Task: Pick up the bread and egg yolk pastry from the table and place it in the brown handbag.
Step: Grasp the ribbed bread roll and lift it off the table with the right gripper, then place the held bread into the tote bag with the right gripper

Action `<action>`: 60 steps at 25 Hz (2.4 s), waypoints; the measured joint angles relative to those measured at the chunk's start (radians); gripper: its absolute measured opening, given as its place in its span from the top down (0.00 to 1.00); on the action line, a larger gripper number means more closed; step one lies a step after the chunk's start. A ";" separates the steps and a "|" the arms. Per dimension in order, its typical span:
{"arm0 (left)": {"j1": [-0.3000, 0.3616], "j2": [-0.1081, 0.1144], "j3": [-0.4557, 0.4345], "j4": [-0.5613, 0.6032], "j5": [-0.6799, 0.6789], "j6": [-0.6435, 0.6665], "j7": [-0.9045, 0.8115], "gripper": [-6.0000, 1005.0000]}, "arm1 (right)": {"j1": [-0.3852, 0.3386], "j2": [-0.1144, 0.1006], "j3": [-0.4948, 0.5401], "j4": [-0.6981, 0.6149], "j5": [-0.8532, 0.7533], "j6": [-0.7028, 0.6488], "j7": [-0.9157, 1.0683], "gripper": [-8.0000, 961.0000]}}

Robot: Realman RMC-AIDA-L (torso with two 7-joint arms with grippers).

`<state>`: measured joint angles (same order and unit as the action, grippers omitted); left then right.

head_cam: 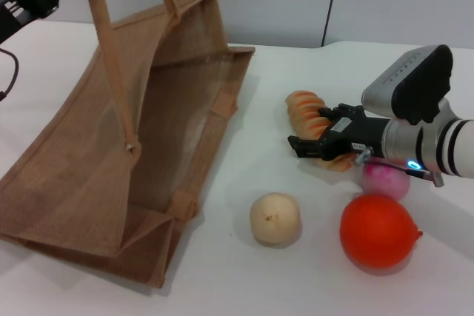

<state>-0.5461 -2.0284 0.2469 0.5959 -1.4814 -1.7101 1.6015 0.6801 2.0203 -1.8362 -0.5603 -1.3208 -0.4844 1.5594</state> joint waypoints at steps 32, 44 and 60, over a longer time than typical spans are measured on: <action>0.000 0.000 0.000 -0.001 -0.003 0.000 0.000 0.84 | 0.009 -0.010 0.004 -0.043 -0.076 -0.003 0.010 0.45; -0.001 0.002 0.000 -0.001 -0.003 0.000 0.000 0.84 | 0.005 -0.011 0.094 -0.055 -0.138 -0.023 0.015 0.55; -0.085 0.006 0.017 -0.001 0.007 0.000 -0.009 0.83 | 0.003 -0.026 0.098 -0.265 -0.168 -0.324 0.014 0.66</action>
<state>-0.6315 -2.0225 0.2640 0.5951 -1.4743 -1.7104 1.5925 0.6835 1.9939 -1.7383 -0.8251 -1.4892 -0.8087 1.5729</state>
